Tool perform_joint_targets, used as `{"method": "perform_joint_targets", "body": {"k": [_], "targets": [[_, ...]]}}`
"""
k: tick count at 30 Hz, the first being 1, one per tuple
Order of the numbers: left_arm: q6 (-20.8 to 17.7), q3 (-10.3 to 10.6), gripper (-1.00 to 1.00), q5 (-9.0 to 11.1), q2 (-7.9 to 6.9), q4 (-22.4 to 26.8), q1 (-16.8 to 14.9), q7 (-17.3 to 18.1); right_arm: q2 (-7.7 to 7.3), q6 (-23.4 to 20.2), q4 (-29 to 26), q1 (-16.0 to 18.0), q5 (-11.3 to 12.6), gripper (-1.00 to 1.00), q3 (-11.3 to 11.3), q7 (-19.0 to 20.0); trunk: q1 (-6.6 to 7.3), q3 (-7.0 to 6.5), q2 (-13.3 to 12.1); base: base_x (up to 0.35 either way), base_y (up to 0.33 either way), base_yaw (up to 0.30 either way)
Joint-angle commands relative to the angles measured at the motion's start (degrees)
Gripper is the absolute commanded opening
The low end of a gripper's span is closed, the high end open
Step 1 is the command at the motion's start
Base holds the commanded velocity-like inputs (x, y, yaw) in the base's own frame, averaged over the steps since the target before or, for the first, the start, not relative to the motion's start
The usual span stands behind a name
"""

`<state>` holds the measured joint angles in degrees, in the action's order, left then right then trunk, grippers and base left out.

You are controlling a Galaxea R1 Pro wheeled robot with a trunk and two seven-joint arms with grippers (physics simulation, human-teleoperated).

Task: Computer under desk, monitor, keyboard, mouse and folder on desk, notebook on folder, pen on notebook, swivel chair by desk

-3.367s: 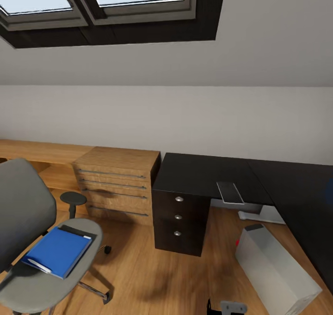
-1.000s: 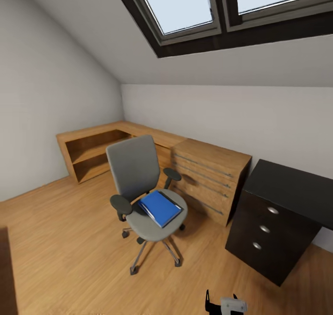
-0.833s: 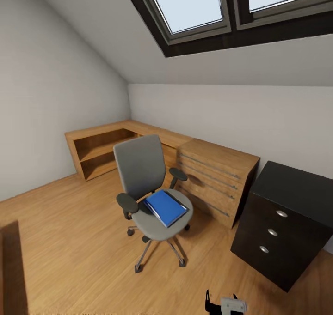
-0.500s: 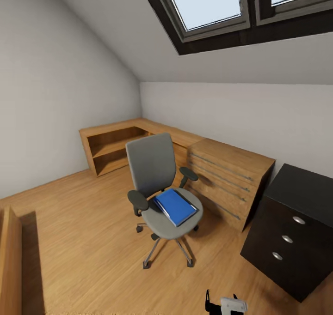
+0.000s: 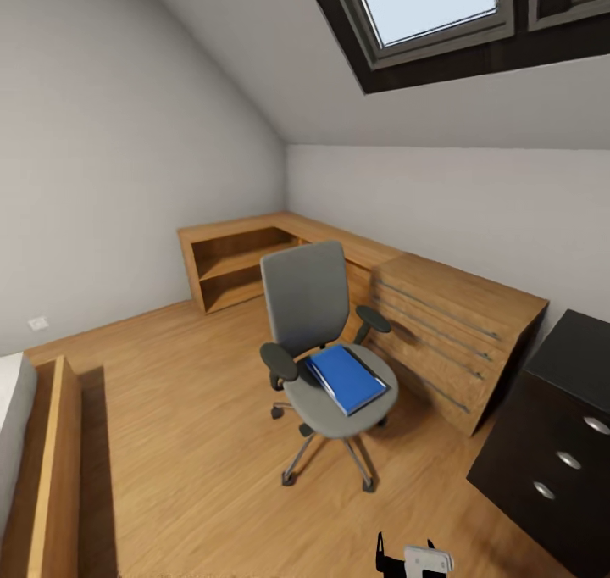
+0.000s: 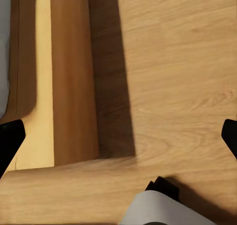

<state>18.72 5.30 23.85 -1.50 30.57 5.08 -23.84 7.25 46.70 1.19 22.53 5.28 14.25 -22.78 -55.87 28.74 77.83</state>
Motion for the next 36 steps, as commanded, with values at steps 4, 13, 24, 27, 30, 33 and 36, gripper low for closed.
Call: {"method": "perform_joint_targets", "body": {"k": [4, 13, 24, 27, 30, 33, 36], "targets": [[0.2, 0.5, 1.0, 0.5, -0.08, 0.1, 0.0, -0.4, -0.02, 0.2, 0.1, 0.1, 0.6, 1.0, 0.5, -0.1, -0.01, 0.31, 0.0, 0.079, -0.008, 0.2], [0.2, 0.5, 1.0, 0.4, -0.06, 0.1, 0.0, -0.4, -0.03, 0.0, 0.1, 0.1, 0.4, 1.0, 0.5, 0.2, -0.01, 0.78, 0.0, 0.143, -0.153, 0.136], [0.2, 0.5, 1.0, 0.3, 0.06, 0.1, 0.0, -0.4, -0.67, 0.4, 0.1, 0.0, 0.4, 1.0, 0.7, 0.3, -0.01, 0.81, 0.0, 0.012, -0.014, 0.006], [0.2, 0.5, 1.0, 0.2, 0.06, 0.1, 0.0, -0.4, -0.76, 0.3, -1.4, 0.0, 0.1, 1.0, 0.8, 0.4, -0.01, 0.81, 0.0, 0.0, 0.0, 0.0], [0.2, 0.5, 1.0, 0.2, 0.02, 0.1, 0.0, -0.4, -1.17, -0.6, -6.6, 0.2, 0.1, 1.0, 0.7, 0.1, -0.01, 0.81, 0.0, 0.0, 0.0, 0.0], [0.3, 0.5, 1.0, 0.2, -0.04, 0.1, 0.0, -0.4, -1.64, -4.2, -13.9, 0.5, 0.1, 1.0, 0.6, -0.3, -0.01, 0.81, 0.0, 0.017, 0.0, 0.0], [0.3, 0.5, 1.0, 0.2, -0.11, 0.1, 0.0, -0.3, -2.6, -13.9, -22.4, 1.9, 0.2, 1.0, 0.6, -0.4, -0.01, 0.81, 0.0, 0.156, 0.0, 0.0]]}}
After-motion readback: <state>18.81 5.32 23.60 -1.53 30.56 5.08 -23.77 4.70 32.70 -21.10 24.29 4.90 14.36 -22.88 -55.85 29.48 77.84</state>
